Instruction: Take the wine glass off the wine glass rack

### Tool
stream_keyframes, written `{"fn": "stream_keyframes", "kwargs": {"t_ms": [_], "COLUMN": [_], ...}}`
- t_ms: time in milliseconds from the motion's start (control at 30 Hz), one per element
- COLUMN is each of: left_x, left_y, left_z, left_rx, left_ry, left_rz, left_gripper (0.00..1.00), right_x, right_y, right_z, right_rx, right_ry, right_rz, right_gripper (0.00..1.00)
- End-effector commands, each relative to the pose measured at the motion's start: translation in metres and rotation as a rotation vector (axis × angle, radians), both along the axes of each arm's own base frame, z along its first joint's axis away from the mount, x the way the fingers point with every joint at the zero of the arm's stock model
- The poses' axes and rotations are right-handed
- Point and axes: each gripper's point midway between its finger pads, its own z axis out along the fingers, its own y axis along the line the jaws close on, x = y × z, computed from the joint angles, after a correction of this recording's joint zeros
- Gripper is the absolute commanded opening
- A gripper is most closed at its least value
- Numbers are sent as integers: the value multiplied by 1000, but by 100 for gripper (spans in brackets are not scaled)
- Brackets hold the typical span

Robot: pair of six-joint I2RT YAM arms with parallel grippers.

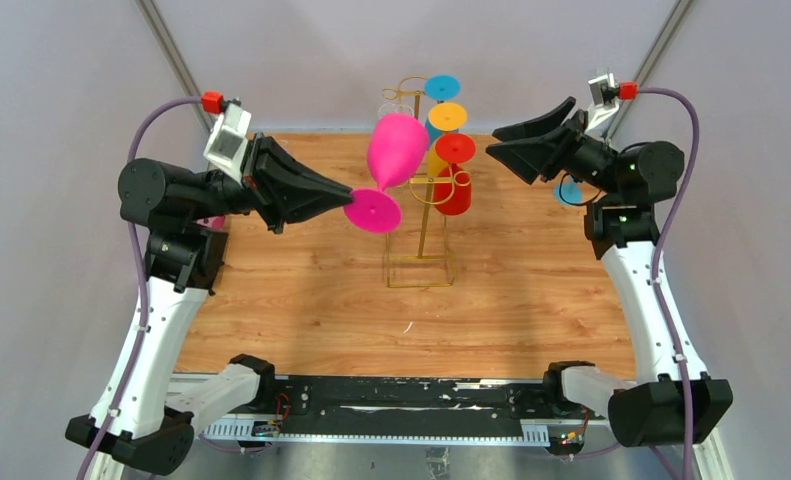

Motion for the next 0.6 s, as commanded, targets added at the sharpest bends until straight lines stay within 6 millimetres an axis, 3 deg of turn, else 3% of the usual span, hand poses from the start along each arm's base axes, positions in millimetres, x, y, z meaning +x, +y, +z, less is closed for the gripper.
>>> {"fn": "stream_keyframes", "kwargs": {"t_ms": [0, 267, 567], "left_x": [-47, -83, -91], "left_y": [4, 8, 9], "left_z": [-20, -22, -24], "left_rx": [113, 137, 140], "left_ry": [-264, -383, -388], "left_rz": [-194, -305, -330], "left_gripper": [0, 0, 0], "right_x": [-61, -106, -139], "right_y": [10, 24, 54], "right_z": [29, 37, 31], "right_rx": [1, 14, -16], "right_ry": [-195, -259, -255], "right_rz": [195, 466, 661], "right_gripper": [57, 57, 57]}}
